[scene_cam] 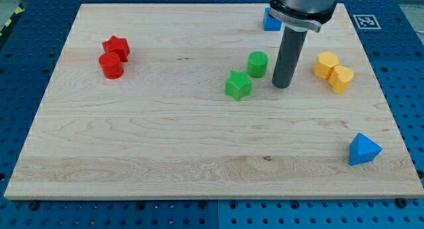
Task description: Move your arm to green circle
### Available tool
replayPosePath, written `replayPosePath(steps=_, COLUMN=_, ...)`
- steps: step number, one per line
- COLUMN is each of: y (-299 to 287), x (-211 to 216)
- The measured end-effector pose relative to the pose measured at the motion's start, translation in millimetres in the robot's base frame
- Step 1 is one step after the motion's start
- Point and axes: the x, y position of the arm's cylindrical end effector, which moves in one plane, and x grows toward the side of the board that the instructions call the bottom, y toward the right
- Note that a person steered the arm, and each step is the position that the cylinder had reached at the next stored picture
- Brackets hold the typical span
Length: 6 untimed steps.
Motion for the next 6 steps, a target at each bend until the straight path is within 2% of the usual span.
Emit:
replayPosePath(steps=3, y=0, x=-56)
replayPosePath(steps=6, y=0, x=-47)
